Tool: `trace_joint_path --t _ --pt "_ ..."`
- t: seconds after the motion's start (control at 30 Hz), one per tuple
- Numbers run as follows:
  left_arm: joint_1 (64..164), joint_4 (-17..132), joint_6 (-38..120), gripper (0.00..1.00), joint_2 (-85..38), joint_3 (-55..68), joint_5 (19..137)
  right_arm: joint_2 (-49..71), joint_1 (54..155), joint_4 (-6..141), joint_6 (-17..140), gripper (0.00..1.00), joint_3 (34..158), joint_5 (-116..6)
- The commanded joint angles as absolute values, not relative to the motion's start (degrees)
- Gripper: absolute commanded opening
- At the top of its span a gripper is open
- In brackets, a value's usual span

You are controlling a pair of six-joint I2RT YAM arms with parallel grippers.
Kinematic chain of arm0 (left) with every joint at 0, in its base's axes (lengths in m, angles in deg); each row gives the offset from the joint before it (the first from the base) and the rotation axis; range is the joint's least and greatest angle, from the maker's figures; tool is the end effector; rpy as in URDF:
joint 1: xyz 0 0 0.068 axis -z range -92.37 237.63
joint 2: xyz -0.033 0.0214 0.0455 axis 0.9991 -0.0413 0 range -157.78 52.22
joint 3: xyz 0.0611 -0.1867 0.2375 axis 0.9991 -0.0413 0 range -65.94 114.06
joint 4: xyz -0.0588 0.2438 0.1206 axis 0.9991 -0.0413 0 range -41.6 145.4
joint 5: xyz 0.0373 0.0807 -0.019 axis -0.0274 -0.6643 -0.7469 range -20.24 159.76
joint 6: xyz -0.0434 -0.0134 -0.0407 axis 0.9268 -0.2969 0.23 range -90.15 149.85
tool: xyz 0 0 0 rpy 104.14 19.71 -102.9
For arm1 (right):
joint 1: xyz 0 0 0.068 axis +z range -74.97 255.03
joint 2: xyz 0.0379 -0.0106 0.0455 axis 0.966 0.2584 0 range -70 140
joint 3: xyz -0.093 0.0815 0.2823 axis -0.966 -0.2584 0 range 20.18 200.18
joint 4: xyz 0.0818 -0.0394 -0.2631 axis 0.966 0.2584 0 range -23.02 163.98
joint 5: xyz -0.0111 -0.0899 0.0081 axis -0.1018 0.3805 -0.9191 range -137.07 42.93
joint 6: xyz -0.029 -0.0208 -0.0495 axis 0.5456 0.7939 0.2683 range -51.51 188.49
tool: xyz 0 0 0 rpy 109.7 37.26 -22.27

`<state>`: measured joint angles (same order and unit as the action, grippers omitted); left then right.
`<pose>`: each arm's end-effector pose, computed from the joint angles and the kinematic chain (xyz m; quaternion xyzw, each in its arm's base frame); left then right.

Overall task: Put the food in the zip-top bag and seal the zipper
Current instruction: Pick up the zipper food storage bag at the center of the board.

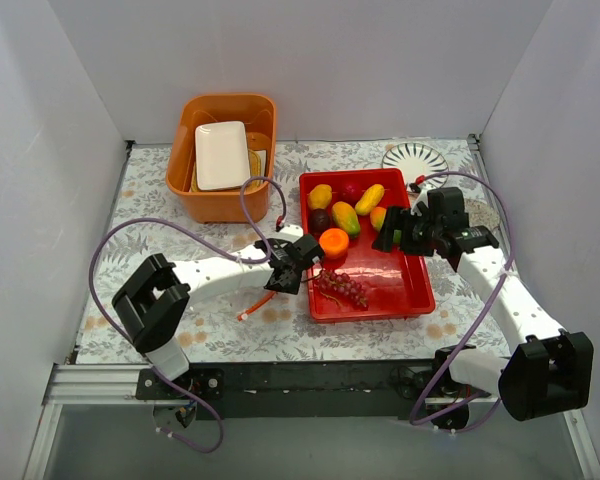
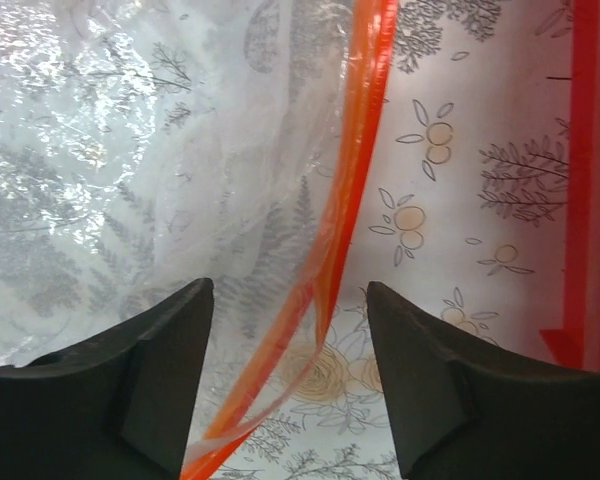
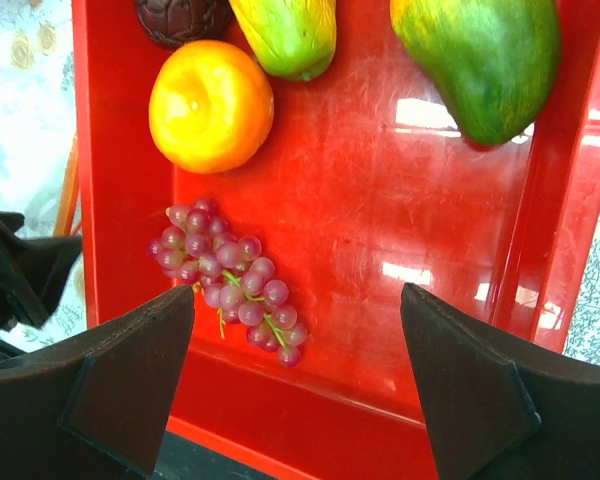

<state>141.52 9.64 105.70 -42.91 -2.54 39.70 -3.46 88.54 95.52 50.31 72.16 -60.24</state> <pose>0.2110 -0.2504 0.2147 -0.2106 0.9371 0.0142 0.2781 0.2469 0.0700 0.3002 -0.0085 0.9125 0.2091 0.3516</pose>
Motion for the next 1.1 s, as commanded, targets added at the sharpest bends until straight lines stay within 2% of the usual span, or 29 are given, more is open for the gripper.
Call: trace_joint_path --t 0.0,0.07,0.1,0.27,0.37,0.43,0.5,0.77,1.07 --pt "141.69 8.38 107.28 0.56 -42.96 -2.13 31.62 -4.52 88.47 94.49 49.94 0.91 71.33 -60.7" --pt "141.69 8.11 107.63 0.5 -43.32 -2.22 30.75 -4.78 88.47 94.58 49.86 0.91 71.07 -60.61" --pt "141.69 7.85 108.16 0.39 -43.49 -2.05 30.57 -4.87 88.47 94.49 49.77 0.91 70.81 -60.61" --pt "141.77 7.41 109.3 0.18 -42.35 -1.61 30.13 -5.75 88.39 94.23 49.59 0.91 69.58 -60.61" --pt "141.69 7.23 109.92 0.14 -41.04 -1.08 30.3 -5.58 88.47 94.23 49.59 0.91 69.48 -60.96" --pt "141.69 6.97 110.79 0.05 -40.42 -0.9 30.65 -5.14 88.47 94.23 49.85 0.91 69.31 -61.13" --pt "141.69 6.71 111.58 0.01 -39.46 -0.64 31.0 -5.05 88.47 94.23 49.85 0.91 69.31 -61.13" --pt "138.88 6.35 113.7 0.0 -34.8 0.24 35.22 -3.73 88.47 94.05 50.47 0.91 68.69 -61.84" --pt "129.65 11.09 113.17 0.0 -26.19 -3.1 44.53 -1.1 91.72 94.05 50.91 0.9 70.53 -61.66"
